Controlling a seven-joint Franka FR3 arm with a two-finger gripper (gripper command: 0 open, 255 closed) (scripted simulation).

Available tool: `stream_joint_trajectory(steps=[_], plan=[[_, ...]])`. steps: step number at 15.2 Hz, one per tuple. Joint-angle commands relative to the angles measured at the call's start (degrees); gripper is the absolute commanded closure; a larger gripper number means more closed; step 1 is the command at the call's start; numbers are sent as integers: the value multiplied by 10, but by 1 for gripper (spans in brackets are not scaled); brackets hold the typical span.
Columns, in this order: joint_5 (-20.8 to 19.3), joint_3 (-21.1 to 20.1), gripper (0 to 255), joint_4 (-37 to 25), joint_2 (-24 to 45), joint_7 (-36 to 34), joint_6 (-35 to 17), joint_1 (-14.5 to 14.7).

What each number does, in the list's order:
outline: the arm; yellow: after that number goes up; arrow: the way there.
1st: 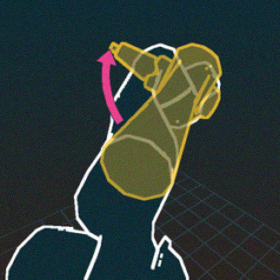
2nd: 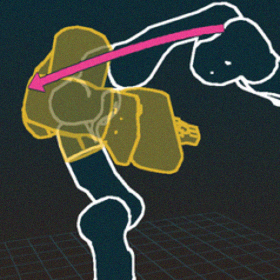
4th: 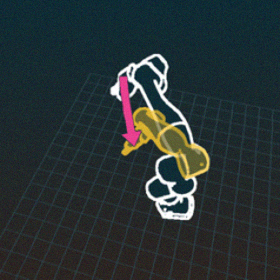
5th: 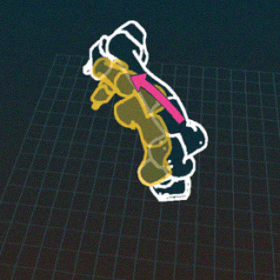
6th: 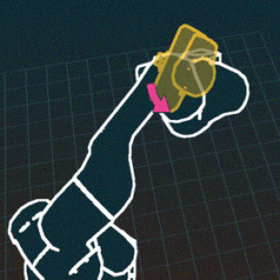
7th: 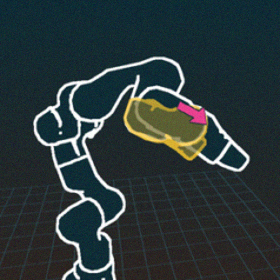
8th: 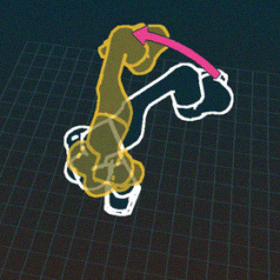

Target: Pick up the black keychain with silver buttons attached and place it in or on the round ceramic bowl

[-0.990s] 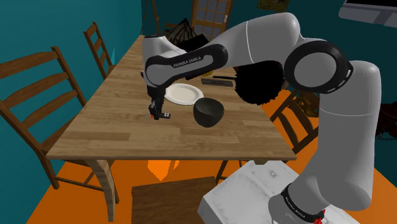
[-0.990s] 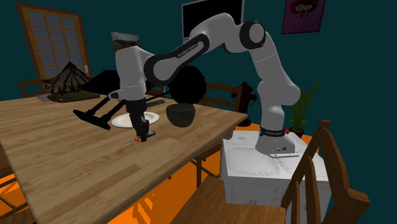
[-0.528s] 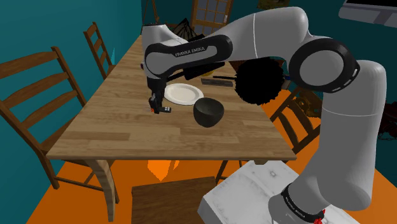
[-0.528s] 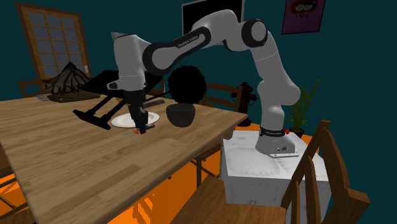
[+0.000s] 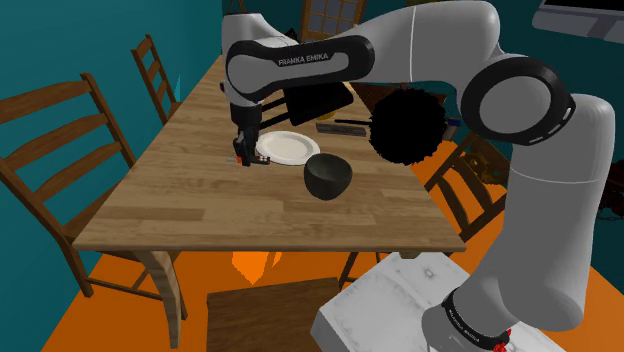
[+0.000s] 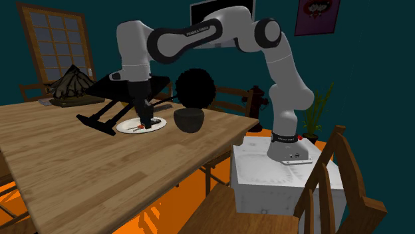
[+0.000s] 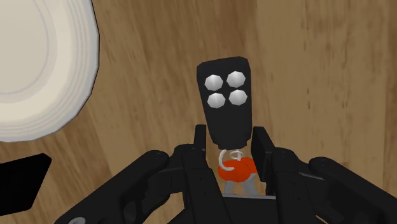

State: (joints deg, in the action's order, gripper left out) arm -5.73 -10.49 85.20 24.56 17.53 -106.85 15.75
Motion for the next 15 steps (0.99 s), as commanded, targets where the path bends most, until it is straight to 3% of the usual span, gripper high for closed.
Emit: stream_joint_trajectory(steps=[1, 14, 15], plan=[[1, 0, 255, -12, -2, 0, 14, 1], [3, -2, 255, -105, -5, 4, 110, 5], [7, -1, 255, -68, -30, 12, 98, -4]])
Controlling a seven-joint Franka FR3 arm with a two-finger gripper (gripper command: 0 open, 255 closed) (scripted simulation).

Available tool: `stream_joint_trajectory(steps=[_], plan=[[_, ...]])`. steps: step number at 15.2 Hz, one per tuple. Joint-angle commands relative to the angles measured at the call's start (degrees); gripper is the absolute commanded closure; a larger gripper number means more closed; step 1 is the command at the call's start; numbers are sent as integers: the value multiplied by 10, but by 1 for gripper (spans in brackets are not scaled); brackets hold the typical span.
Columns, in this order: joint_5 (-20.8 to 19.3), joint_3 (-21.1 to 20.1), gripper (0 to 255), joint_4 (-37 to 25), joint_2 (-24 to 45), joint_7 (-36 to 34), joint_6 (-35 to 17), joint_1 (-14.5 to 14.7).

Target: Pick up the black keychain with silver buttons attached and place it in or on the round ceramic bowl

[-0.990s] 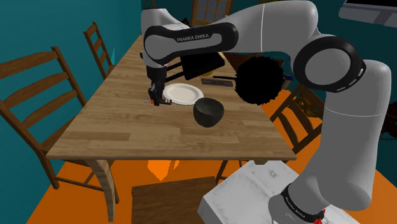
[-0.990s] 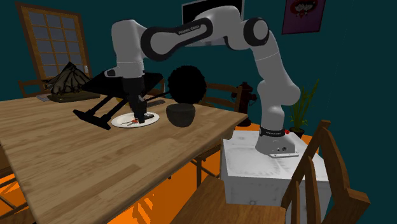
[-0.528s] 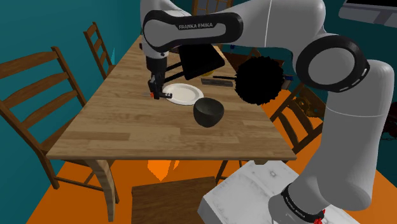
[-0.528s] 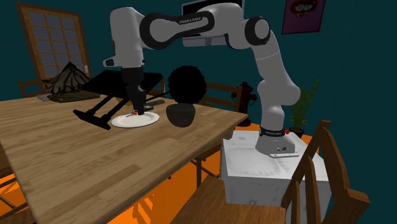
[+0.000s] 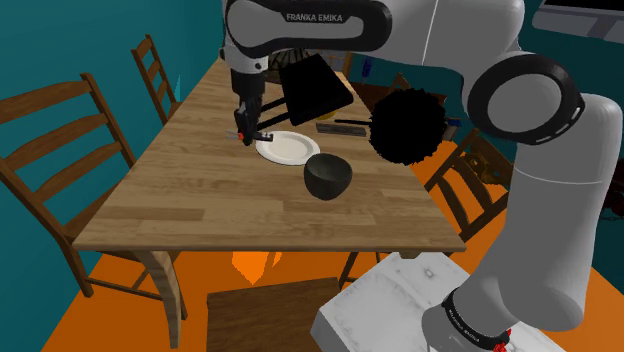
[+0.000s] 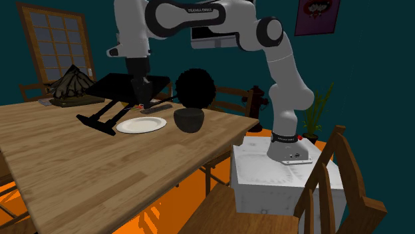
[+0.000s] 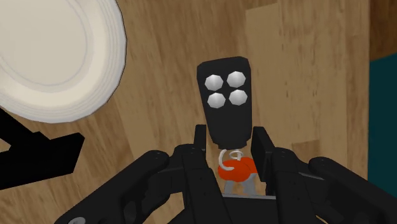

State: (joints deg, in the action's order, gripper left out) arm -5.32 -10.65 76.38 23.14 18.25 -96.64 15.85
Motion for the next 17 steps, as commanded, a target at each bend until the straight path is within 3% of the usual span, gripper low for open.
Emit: stream_joint_trajectory(steps=[1, 8, 17], plan=[[7, 2, 255, 54, -39, 13, -15, -14], [31, 23, 255, 242, -181, 80, -67, -63], [40, 73, 255, 410, -327, 179, -92, -110]])
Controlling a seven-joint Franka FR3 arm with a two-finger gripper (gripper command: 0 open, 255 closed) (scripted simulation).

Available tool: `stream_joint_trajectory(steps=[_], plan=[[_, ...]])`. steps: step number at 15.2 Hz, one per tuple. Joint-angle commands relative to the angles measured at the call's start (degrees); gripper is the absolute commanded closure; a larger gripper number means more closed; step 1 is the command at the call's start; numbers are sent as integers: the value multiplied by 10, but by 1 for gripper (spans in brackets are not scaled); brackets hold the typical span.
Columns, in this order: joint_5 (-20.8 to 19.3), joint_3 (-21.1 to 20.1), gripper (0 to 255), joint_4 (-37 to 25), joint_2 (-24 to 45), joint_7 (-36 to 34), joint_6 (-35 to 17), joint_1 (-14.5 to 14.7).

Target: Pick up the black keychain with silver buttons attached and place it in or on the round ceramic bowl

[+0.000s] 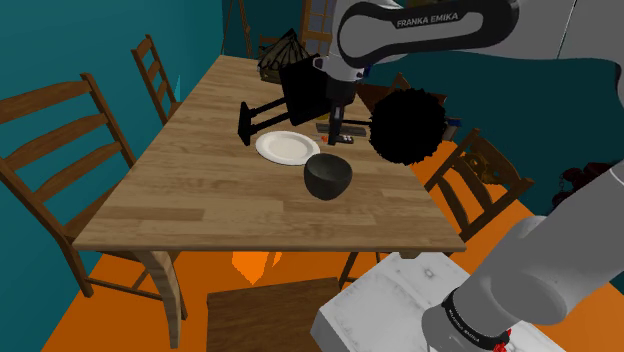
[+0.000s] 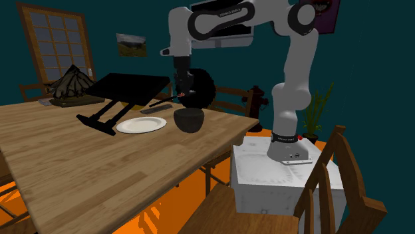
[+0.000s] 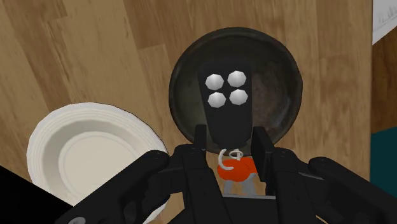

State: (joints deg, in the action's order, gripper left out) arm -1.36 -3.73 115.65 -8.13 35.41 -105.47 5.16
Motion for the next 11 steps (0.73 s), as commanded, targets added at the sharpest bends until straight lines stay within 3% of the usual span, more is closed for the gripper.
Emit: stream_joint_trajectory(steps=[1, 11], plan=[[0, 10, 255, 33, -28, 19, -5, -8], [-2, 10, 255, 94, -13, 16, -82, -7]])
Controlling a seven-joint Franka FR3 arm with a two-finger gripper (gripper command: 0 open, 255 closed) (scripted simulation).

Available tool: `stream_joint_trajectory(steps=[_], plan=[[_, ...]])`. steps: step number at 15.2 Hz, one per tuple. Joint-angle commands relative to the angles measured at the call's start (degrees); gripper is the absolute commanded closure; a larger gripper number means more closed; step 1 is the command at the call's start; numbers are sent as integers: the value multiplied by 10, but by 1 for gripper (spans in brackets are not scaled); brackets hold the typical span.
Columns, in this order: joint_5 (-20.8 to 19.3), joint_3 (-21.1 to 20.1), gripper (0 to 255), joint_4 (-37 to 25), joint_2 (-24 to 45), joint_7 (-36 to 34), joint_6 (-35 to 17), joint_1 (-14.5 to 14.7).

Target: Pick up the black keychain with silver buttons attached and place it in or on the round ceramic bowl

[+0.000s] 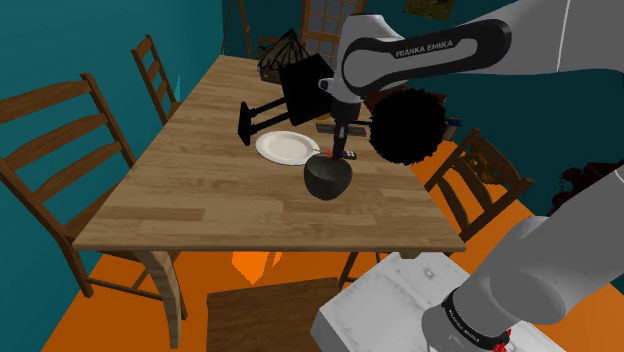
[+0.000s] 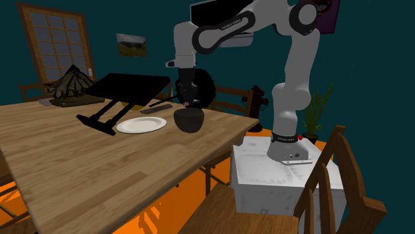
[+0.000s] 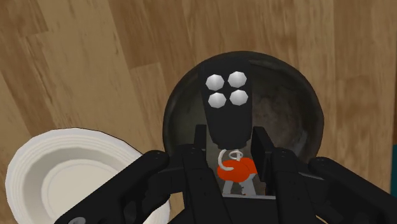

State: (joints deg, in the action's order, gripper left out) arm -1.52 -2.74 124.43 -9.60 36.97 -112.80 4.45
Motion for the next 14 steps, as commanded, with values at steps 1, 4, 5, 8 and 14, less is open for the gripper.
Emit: stream_joint_trajectory(steps=[1, 4, 5, 8, 14], plan=[[-1, 0, 255, 12, 4, 0, -16, 0], [-1, 0, 255, 28, 12, -1, -40, 0], [-1, 0, 255, 29, 13, -1, -42, 0], [-1, 0, 255, 29, 13, -1, -42, 0], [-1, 0, 0, 29, 13, -1, -42, 0]])
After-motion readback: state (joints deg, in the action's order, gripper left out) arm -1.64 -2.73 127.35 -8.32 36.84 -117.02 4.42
